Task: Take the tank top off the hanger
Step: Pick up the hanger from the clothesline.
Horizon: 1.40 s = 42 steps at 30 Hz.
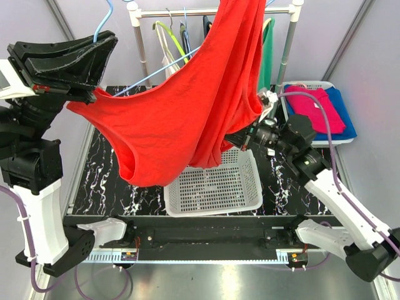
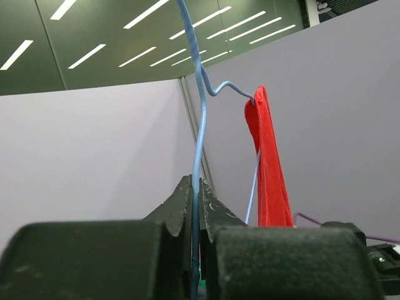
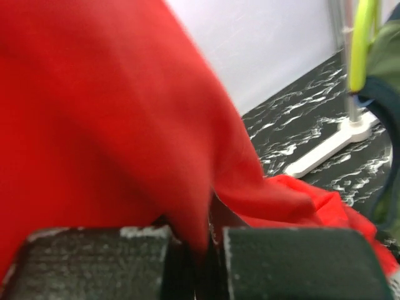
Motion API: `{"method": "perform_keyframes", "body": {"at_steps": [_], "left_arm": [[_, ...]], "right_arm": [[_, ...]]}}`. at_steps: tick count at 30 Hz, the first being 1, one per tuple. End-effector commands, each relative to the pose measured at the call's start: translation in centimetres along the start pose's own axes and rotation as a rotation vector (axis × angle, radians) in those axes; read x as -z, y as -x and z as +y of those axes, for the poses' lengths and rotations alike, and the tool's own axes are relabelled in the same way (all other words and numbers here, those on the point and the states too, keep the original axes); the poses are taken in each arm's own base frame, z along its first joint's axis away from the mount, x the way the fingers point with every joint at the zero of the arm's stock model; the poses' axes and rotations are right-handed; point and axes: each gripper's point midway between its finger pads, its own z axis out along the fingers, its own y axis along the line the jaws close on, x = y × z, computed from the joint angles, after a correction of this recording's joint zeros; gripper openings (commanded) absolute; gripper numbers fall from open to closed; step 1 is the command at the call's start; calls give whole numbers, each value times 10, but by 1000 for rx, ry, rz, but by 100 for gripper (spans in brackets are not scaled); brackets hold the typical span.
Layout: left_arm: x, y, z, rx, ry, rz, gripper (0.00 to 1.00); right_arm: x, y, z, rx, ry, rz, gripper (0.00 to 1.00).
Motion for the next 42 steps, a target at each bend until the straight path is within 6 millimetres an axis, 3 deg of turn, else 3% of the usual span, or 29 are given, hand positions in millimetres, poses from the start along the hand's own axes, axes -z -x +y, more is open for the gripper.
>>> {"method": "perform_keyframes", "body": {"at_steps": [1, 3, 4, 6, 7, 10, 16, 19, 21, 22, 25, 28, 31, 38, 42], "left_arm": [[4, 27, -4, -73, 18, -75, 0], [5, 32, -5, -82, 19, -83, 0], [5, 32, -5, -85, 18, -81, 0], [6, 34, -6, -97, 18, -84, 0], [7, 35, -7, -102, 18, -84, 0], [11, 36, -9, -119, 20, -83, 0], [16, 39, -11, -140, 29, -84, 0], [17, 46, -13, -153, 32, -98, 0], [16, 52, -14, -165, 29, -111, 0], [17, 68, -19, -183, 24, -144, 0], [12, 77, -16, -177, 32, -160, 0], [13, 86, -18, -181, 36, -182, 0], [16, 89, -20, -175, 41, -193, 0], [17, 108, -26, -176, 33, -239, 0], [23, 92, -26, -178, 43, -197, 0]], "right_arm": [[22, 77, 39, 185, -37, -176, 2], [24, 88, 43, 198, -60, -159, 0], [29, 114, 60, 238, -46, -202, 0], [31, 127, 70, 249, -41, -210, 0], [37, 143, 86, 269, -19, -245, 0], [46, 160, 108, 282, 25, -278, 1], [47, 150, 107, 232, 34, -260, 2], [53, 154, 112, 238, 33, -287, 1], [63, 165, 126, 266, 45, -321, 1], [73, 179, 140, 299, 58, -359, 1], [93, 203, 169, 344, 84, -424, 1], [100, 209, 179, 348, 95, -435, 1], [104, 207, 173, 341, 53, -438, 1], [131, 218, 181, 368, 0, -524, 2], [123, 211, 173, 341, -9, -488, 4]]}}
